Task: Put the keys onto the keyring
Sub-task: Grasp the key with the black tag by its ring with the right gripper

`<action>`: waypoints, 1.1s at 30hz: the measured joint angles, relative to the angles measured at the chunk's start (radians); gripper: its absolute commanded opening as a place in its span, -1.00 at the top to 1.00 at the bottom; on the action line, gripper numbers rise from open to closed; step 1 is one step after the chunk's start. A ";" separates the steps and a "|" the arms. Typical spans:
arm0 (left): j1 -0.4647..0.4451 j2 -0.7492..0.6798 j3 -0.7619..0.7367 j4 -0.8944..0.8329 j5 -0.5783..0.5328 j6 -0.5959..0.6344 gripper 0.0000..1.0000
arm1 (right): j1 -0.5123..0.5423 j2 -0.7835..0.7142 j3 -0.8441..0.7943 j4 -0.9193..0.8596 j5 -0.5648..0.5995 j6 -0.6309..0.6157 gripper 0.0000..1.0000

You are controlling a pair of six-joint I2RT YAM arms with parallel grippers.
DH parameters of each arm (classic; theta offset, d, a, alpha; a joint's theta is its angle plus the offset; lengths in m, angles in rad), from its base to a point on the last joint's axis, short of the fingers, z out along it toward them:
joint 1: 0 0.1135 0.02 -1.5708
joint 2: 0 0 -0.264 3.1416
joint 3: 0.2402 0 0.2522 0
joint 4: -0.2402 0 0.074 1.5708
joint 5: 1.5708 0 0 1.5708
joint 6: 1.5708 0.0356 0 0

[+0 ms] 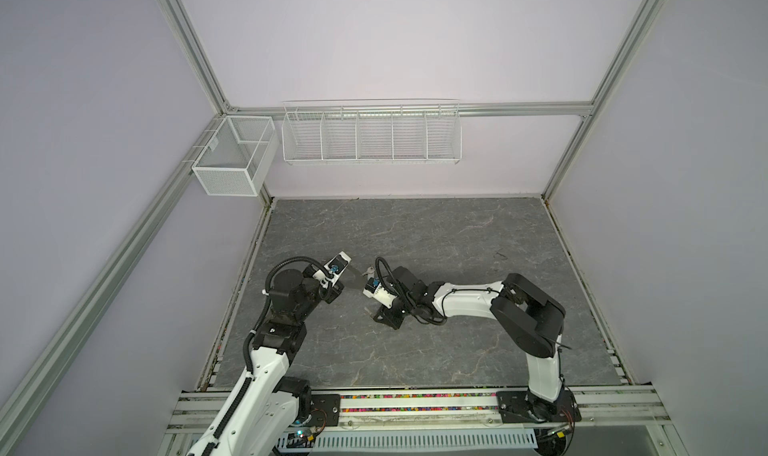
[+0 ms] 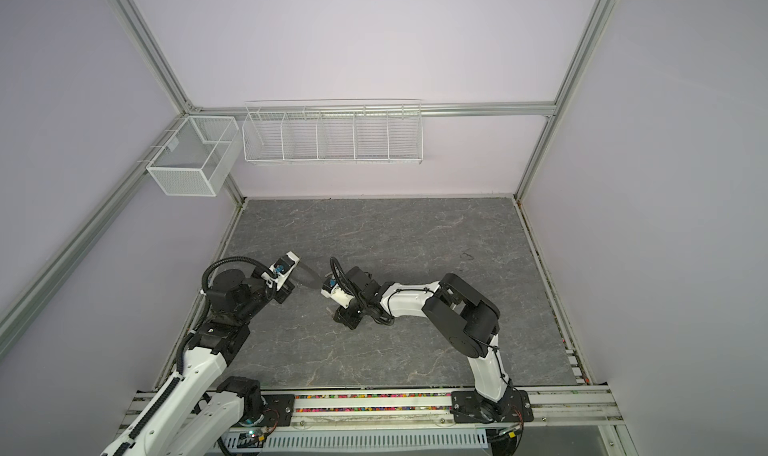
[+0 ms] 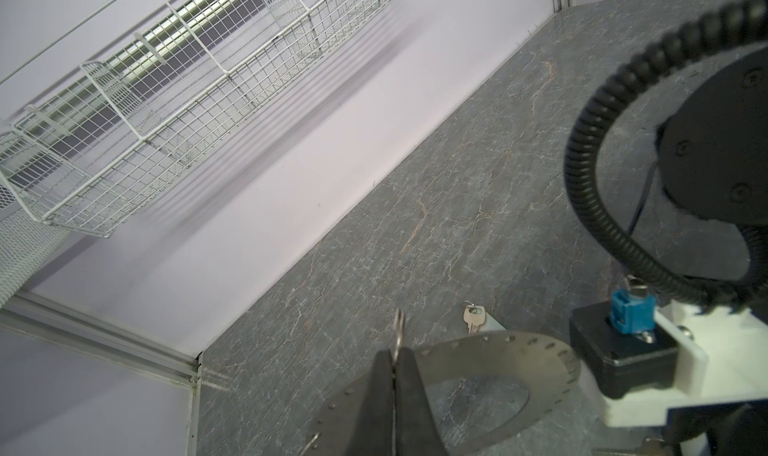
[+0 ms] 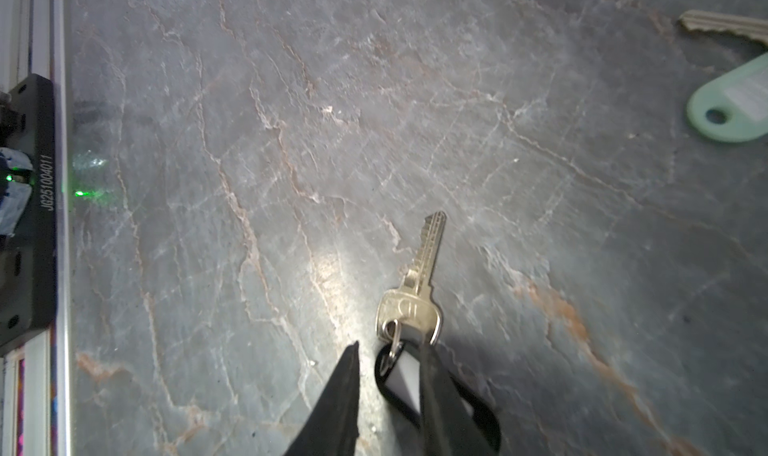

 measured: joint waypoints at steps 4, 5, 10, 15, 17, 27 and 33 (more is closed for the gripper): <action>0.000 0.000 0.000 0.000 0.000 0.000 1.00 | 0.001 0.005 0.007 0.003 0.000 0.000 0.51; 0.000 0.000 0.000 0.000 0.000 0.000 1.00 | 0.001 0.005 0.007 0.002 0.000 0.000 0.52; 0.000 0.000 -0.002 0.001 0.000 0.000 1.00 | 0.001 0.007 0.009 0.001 0.001 0.002 0.61; 0.000 0.000 -0.003 0.002 0.000 -0.001 1.00 | 0.004 0.009 0.013 -0.001 0.001 0.000 0.70; 0.000 0.000 -0.003 0.007 0.000 -0.001 1.00 | 0.005 0.009 0.013 -0.001 0.001 -0.001 0.74; 0.000 0.000 -0.003 0.024 0.008 -0.011 1.00 | 0.006 0.006 0.008 -0.008 0.010 -0.002 0.86; 0.000 0.000 -0.003 0.025 0.011 -0.012 1.00 | 0.006 -0.016 -0.014 -0.008 0.016 -0.002 0.85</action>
